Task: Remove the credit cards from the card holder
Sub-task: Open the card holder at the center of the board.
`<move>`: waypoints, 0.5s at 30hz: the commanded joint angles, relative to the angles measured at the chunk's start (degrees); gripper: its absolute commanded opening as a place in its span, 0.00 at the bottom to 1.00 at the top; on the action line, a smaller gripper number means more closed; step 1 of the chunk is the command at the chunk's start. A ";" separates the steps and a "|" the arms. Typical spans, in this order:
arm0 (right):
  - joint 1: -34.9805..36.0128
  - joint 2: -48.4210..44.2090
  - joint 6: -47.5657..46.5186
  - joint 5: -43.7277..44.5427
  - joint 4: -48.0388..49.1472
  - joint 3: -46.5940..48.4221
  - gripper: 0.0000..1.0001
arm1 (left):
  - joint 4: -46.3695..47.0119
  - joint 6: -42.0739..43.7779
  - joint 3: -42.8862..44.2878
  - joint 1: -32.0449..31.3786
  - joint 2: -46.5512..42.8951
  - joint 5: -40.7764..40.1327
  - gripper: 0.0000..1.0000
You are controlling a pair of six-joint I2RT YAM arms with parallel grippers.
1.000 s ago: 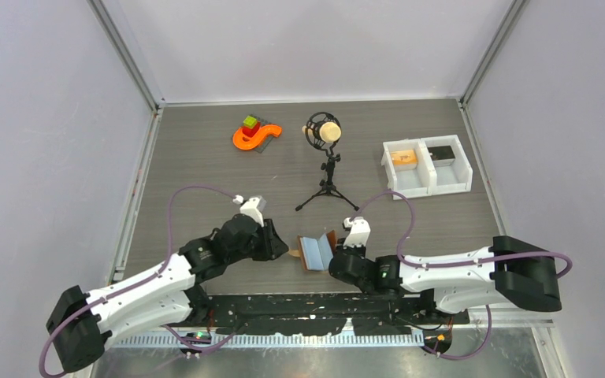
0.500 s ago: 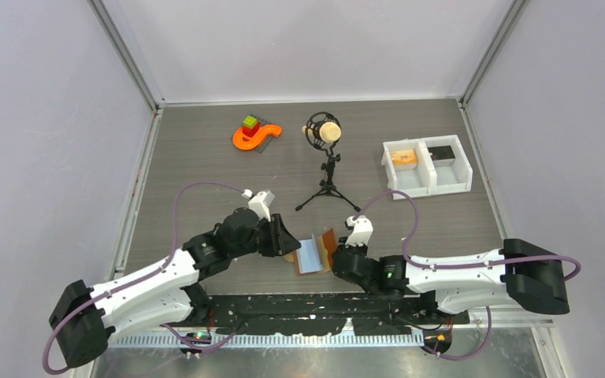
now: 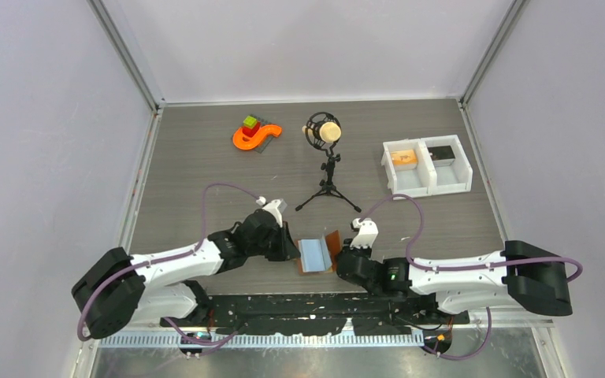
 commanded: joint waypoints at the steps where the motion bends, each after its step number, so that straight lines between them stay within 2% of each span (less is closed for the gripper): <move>1: -0.07 -0.94 2.16 0.78 0.36 -0.84 0.08 | 4.29 1.54 -0.26 -0.19 2.14 -0.85 0.05; 13: -0.07 -1.61 4.21 0.98 0.58 -3.46 0.12 | 5.99 1.92 0.17 -1.09 10.94 -2.44 0.02; 15: -0.07 -2.10 5.54 1.44 -0.59 -4.23 0.15 | 6.05 1.76 0.08 -1.16 11.67 -2.60 0.02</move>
